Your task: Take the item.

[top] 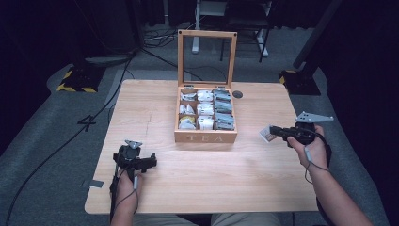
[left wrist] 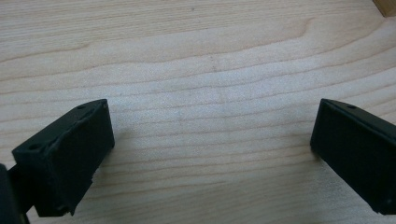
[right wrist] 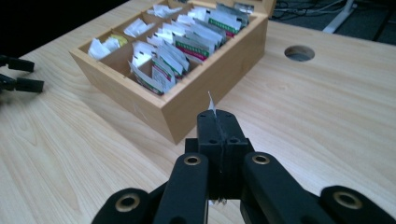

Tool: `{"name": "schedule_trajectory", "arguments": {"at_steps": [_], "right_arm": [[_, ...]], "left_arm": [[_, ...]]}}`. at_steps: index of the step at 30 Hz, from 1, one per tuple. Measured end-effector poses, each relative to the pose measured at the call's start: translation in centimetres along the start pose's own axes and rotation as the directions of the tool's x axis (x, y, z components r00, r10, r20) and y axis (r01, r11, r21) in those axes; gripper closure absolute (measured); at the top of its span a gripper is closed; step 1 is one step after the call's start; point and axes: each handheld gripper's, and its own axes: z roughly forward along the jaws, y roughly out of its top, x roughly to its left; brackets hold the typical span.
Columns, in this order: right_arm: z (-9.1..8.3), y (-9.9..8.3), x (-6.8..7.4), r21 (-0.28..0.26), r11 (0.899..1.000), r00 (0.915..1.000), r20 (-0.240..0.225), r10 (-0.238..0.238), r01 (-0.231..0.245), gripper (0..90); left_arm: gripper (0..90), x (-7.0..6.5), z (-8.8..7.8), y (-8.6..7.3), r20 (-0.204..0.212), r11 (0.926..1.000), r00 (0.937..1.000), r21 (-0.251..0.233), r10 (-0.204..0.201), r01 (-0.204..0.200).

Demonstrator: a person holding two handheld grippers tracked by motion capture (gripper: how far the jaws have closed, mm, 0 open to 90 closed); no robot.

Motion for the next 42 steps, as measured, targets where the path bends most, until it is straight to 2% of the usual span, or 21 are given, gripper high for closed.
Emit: {"name": "schedule_trajectory", "arguments": {"at_steps": [11,20,35,39,42], "right_arm": [[0.7,-2.3,-1.4,0.046,0.998,0.9985,0.024,0.049,-0.050,90.0],[1.4,-4.4,-2.3,0.085,0.991,0.9941,0.034,0.103,-0.105,90.0],[2.2,-5.9,-3.1,0.138,0.979,0.9884,0.035,0.147,-0.151,88.5],[2.2,-6.2,-3.4,0.140,0.975,0.9852,0.043,0.166,-0.171,84.8],[2.3,-6.4,-3.8,0.144,0.975,0.9849,0.053,0.165,-0.171,72.2]], "left_arm": [[0.0,0.0,0.0,0.0,0.000,1.0000,1.0000,0.000,0.000,0.000],[0.0,0.0,0.0,0.0,0.000,1.0000,1.0000,0.000,0.000,0.000],[0.0,0.0,0.0,0.0,0.000,1.0000,1.0000,0.000,0.000,0.000],[0.0,0.0,0.0,0.0,0.000,1.0000,1.0000,0.000,0.000,0.000],[0.0,0.0,0.0,0.0,-0.001,1.0000,1.0000,0.000,-0.001,0.001]]}}
